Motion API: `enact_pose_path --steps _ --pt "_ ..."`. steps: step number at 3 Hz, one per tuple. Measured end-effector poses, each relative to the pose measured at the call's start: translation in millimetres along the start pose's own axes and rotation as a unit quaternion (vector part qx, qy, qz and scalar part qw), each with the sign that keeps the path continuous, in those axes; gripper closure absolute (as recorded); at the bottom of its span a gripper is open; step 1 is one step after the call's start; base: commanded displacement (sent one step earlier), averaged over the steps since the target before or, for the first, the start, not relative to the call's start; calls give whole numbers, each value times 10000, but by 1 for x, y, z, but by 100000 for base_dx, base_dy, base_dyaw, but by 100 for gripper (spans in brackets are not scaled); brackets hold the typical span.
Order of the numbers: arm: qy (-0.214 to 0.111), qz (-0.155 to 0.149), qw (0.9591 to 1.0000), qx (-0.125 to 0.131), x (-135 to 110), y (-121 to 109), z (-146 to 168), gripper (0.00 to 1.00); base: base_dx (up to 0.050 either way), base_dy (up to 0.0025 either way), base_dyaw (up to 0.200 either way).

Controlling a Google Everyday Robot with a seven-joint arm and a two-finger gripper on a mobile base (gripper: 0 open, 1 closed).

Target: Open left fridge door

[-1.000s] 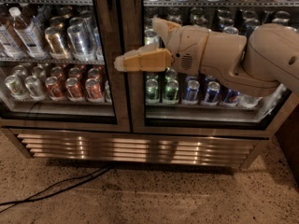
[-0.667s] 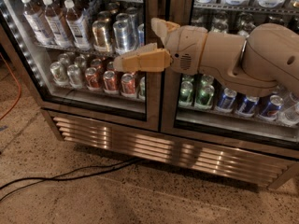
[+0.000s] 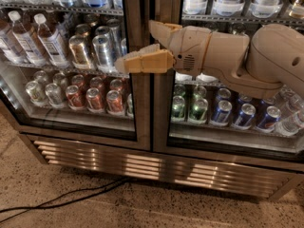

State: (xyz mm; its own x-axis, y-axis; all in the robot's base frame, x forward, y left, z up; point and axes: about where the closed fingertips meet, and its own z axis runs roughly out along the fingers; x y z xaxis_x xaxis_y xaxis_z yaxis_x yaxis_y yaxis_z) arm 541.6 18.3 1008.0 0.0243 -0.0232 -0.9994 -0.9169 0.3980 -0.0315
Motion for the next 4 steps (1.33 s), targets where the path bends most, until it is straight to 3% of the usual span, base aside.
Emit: enact_pose_path --steps 2,3,4 --pt "-63 45 10000 31 -3 1 0 0 0 0 0" --pt "-263 -158 9995 55 -32 12 4 0 0 0 0" --pt "-263 -158 9995 55 -32 12 4 0 1 -1 20015"
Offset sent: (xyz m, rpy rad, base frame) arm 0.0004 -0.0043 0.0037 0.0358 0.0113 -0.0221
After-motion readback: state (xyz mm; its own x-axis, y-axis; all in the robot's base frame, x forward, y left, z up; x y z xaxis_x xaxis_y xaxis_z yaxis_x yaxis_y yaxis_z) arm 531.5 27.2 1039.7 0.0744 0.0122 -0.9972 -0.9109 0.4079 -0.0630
